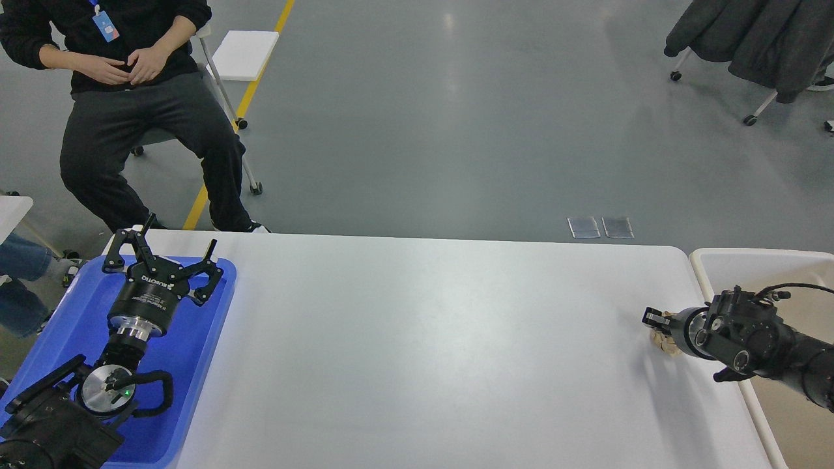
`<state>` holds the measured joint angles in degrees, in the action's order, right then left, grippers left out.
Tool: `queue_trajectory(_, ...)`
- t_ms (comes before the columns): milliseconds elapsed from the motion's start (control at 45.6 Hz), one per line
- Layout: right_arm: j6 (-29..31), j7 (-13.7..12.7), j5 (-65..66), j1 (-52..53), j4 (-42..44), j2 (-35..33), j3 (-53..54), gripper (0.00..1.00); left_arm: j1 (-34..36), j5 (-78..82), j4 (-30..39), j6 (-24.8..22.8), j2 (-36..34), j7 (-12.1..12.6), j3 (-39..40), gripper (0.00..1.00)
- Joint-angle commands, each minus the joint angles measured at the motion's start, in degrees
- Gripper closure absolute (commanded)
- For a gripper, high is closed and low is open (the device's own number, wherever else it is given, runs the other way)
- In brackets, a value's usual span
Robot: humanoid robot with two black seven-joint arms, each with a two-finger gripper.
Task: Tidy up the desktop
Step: 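Close the right gripper on the paper ball, then lift the paper ball with the right gripper and carry it toward the bin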
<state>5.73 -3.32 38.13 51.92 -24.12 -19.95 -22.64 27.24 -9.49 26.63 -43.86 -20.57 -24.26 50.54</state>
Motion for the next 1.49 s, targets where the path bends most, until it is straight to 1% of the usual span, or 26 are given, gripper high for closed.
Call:
queue_trajectory(0,0.16,-0.02,0.19,0.55,-0.14,-0.18,-0.38,1.0,0.0,0.0,0.01,0.0,0.0,0.0,0.0,0.01)
queue_trajectory(175,0.68,-0.02,0.1,1.78,-1.02,-0.79,-0.56,1.0,0.09,0.0,0.01,0.0,0.0,0.0,0.0,0.01)
queue_trajectory(373,1.92,-0.54,-0.08,9.24,-9.54,-5.54,-4.42,1.0,0.09,0.0,0.01,0.0,0.0,0.09,0.0,0.01)
queue_trajectory(483,2.27,-0.63,-0.43,12.32,-11.56,-7.38,-6.53,1.0,0.09,0.0,0.01,0.0,0.0,0.18,0.0,0.01)
queue_trajectory(592,4.02,-0.54,-0.43,15.75,-14.81,-9.93,-8.2,1.0,0.09,0.0,0.01,0.0,0.0,0.18,0.0,0.01)
queue_trajectory(812,4.9,-0.28,-0.08,23.39,-25.53,-15.2,-13.65,1.0,0.09,0.0,0.01,0.0,0.0,0.18,0.0,0.01)
queue_trajectory(987,8.94,0.07,0.62,29.72,-32.13,-19.42,-16.11,1.0,0.09,0.0,0.01,0.0,0.0,0.18,-0.09,0.01)
queue_trajectory(1250,12.55,0.07,0.63,40.79,-39.6,-20.39,-22.52,1.0,0.18,0.0,0.01,0.0,0.0,0.27,-0.18,0.01)
queue_trajectory(1470,16.85,0.07,0.63,50.46,-46.54,-24.08,-24.02,1.0,0.18,0.0,0.01,0.0,0.0,0.27,-0.18,0.01)
